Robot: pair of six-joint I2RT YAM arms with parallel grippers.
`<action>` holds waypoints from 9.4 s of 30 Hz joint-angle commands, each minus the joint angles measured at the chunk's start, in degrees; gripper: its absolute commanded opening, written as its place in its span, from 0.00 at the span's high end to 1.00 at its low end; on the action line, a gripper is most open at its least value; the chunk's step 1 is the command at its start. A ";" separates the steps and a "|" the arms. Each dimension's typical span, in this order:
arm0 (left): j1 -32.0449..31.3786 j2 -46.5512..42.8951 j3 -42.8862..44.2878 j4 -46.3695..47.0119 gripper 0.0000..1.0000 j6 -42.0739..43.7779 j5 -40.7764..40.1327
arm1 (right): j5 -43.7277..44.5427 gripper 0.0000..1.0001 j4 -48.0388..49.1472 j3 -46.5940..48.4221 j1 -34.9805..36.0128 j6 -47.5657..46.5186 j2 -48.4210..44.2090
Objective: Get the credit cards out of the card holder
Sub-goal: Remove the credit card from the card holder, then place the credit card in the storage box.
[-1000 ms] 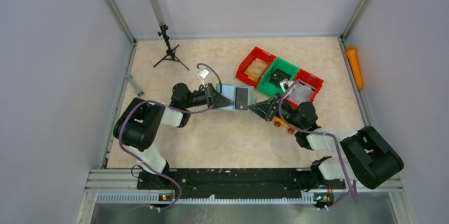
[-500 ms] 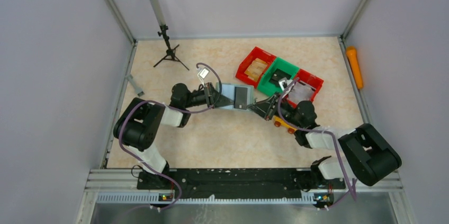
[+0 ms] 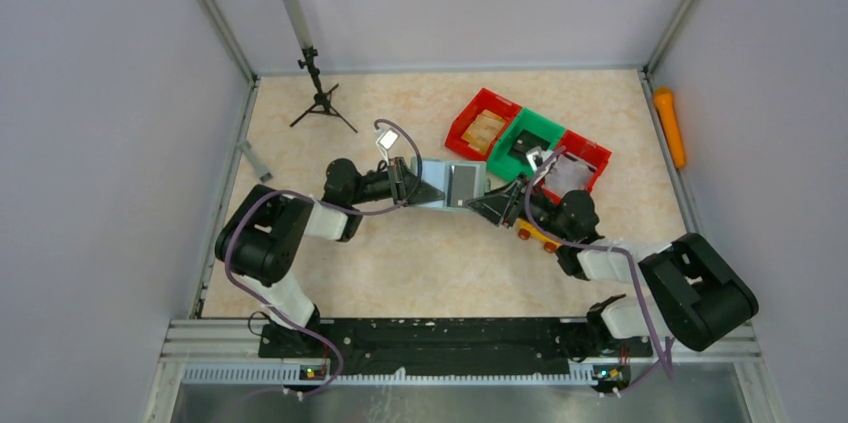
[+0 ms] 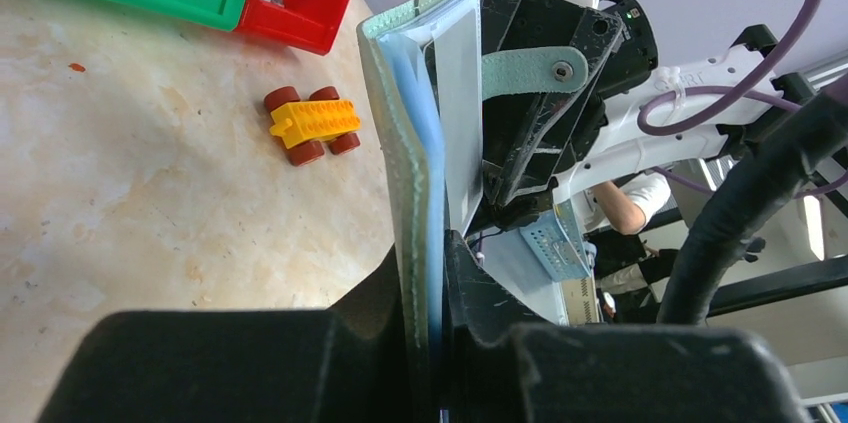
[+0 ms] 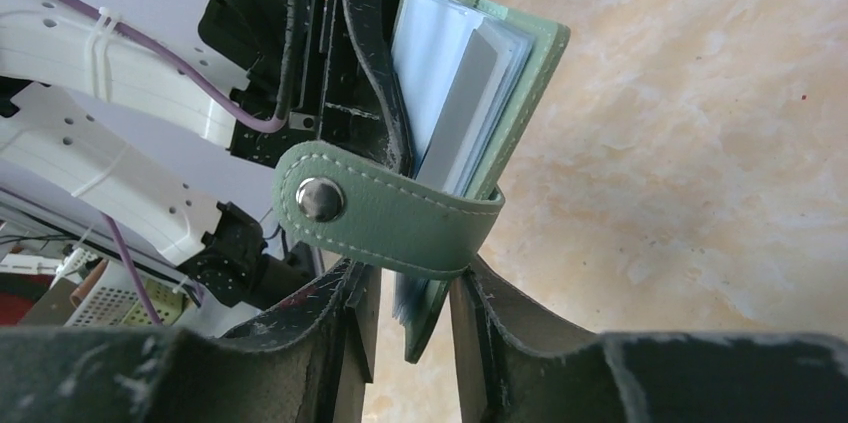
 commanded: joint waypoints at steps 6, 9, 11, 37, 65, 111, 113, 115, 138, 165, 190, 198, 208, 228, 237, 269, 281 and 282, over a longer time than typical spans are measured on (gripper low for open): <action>-0.15 -2.49 1.89 -1.79 1.00 3.45 0.27 | 1.02 0.55 4.02 -0.15 -1.45 0.08 -1.76; -0.14 -2.57 1.75 -1.84 1.00 3.51 0.19 | 1.31 0.63 4.57 -0.46 -1.84 0.72 -1.73; -0.09 -2.58 1.79 -1.78 1.00 3.49 0.21 | 1.54 0.67 4.93 -0.69 -2.19 1.20 -1.73; 2.59 -23.05 1.24 -50.93 0.44 31.28 -28.59 | 2.87 1.00 2.54 0.03 -3.30 2.28 0.70; -2.33 -10.84 1.80 -18.50 0.53 16.10 -3.96 | -6.09 1.00 17.42 1.17 -3.44 10.60 9.46; 0.66 -5.70 0.96 -4.01 1.00 5.14 0.03 | -6.75 1.00 21.33 -0.10 -4.89 12.38 9.09; 0.69 -5.29 1.20 -3.97 0.98 4.87 0.37 | -6.70 1.00 22.06 -0.24 -4.83 12.73 9.42; 0.64 -4.93 1.15 -3.44 0.85 4.62 0.38 | -6.94 1.00 23.89 -0.26 -4.89 13.69 10.18; -1.20 1.70 3.79 3.02 0.54 -1.33 3.08 | -8.50 1.00 27.04 0.31 -4.04 15.82 11.88; 1.71 -2.62 1.96 -6.28 1.00 4.80 0.03 | -2.01 1.00 15.50 -1.49 -5.97 10.54 7.22; 5.83 -18.95 -1.71 -33.29 1.00 22.20 -14.05 | -5.82 1.00 2.32 5.07 -8.96 10.51 17.42; 5.83 -22.58 -2.75 -34.55 1.00 23.92 -15.81 | -16.14 1.00 10.70 12.61 -4.29 17.00 31.63; 5.68 -20.88 -2.59 -31.11 1.00 22.05 -13.13 | -0.34 0.62 -24.25 13.54 -4.34 -3.88 15.39; -3.74 -17.45 1.28 -25.06 1.00 22.73 -5.24 | -4.35 0.36 0.10 1.57 -4.01 -3.07 -0.56; -5.59 -16.08 2.37 -24.64 1.00 22.96 -3.90 | -10.26 0.47 10.41 1.74 -3.65 1.89 3.96; -5.86 -29.13 3.17 -56.43 0.32 37.91 -34.93 | 20.20 1.00 -70.64 25.14 -2.95 -34.45 -12.73; -5.79 -29.83 1.76 -54.24 0.33 36.78 -35.06 | 28.39 1.00 -92.97 47.81 -2.87 -59.88 -2.09; -5.84 -29.82 1.80 -54.26 0.33 36.78 -35.12 | 28.22 1.00 -95.13 50.93 -2.87 -62.50 -0.17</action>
